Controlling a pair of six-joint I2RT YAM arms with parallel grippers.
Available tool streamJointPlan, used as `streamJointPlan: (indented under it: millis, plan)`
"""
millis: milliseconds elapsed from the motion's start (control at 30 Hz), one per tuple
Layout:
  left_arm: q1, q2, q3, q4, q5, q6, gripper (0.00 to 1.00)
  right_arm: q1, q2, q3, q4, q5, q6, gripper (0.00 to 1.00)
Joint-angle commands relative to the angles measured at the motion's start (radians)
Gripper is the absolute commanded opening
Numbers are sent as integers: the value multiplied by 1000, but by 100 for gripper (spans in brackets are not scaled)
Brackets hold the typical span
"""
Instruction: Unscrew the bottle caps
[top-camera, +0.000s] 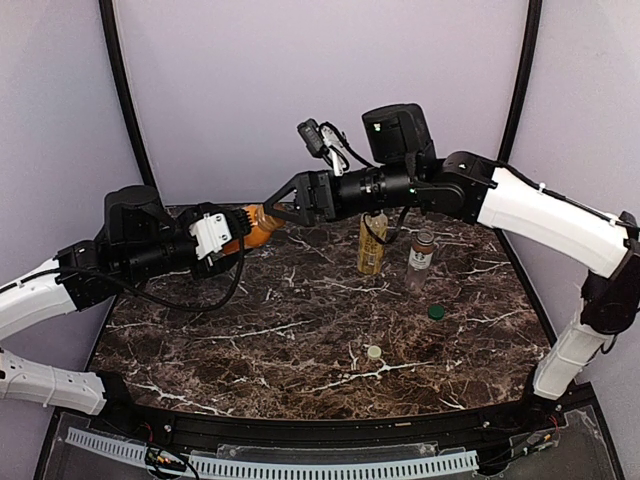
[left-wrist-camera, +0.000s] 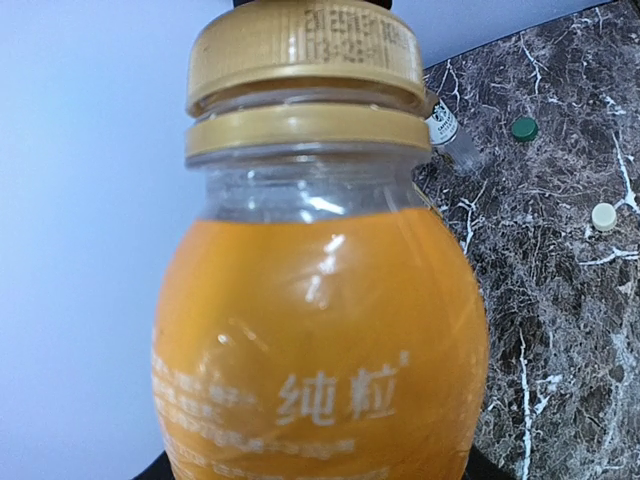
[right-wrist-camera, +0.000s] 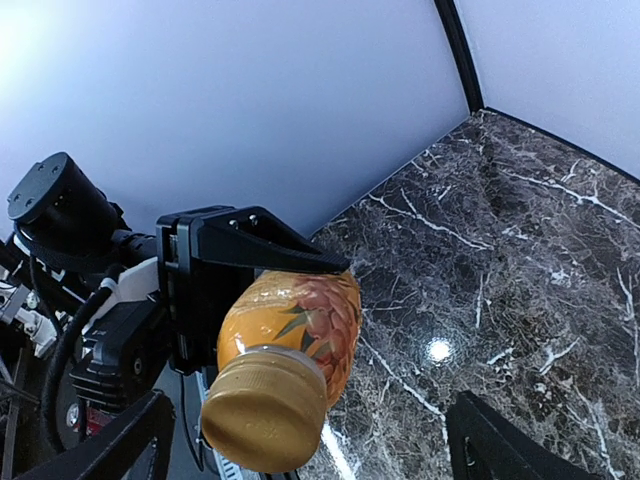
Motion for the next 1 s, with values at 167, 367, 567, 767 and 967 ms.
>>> streamJointPlan:
  millis: [167,367,567,767,967]
  plan:
    - [-5,-7,-20,37,-24,23,5,7,48,52,27,-101,52,69]
    - [-4,-7,-22,43,-30,26,5,8,67,67,11,-118,47,47]
    - [-4,-3,-20,48,-45,33,5,8,89,98,-35,-140,43,43]
    - [-4,-1,-19,49,-46,35,5,9,91,108,-59,-136,37,43]
    - [-4,-2,-15,48,-48,39,5,8,100,120,-79,-125,29,48]
